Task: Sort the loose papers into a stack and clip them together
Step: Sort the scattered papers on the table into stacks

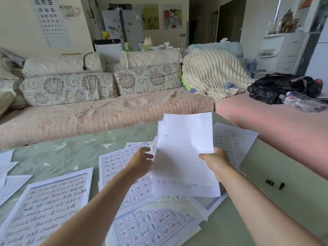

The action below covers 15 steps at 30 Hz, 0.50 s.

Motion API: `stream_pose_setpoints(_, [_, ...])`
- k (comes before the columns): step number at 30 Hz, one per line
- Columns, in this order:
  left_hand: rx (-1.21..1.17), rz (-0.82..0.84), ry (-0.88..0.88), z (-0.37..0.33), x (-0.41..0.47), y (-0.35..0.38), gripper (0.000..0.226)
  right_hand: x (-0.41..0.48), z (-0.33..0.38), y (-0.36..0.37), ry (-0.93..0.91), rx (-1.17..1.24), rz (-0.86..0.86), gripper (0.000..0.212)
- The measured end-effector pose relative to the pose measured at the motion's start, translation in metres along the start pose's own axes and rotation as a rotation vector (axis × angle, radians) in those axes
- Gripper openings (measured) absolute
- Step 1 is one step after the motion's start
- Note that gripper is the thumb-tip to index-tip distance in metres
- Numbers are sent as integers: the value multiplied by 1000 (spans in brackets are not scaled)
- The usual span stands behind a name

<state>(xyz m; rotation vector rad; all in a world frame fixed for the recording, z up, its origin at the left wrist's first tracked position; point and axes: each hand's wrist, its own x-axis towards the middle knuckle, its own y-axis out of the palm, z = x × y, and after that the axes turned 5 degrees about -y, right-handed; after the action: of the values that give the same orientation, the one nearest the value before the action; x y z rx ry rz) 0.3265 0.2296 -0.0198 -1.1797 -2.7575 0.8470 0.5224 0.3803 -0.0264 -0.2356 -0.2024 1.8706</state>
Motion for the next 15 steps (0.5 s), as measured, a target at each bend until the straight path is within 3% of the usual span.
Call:
stream_pose_setpoints(5, [471,-136,-36,-5,28,7,61,19,-13,4,-27,-393,-78,21])
stream_pose_setpoints(8, [540,-144,-128,-5,41,12,58,28,-11,11,5,-525,-85,28])
stream_pose_setpoints(13, [477,-166,-179,-5,54,17,45,41,-3,24,95,-342,-33,41])
stream_pose_setpoints(15, [438,-147,-215,-5,55,17,42,44,-2,25,120,-184,-13,35])
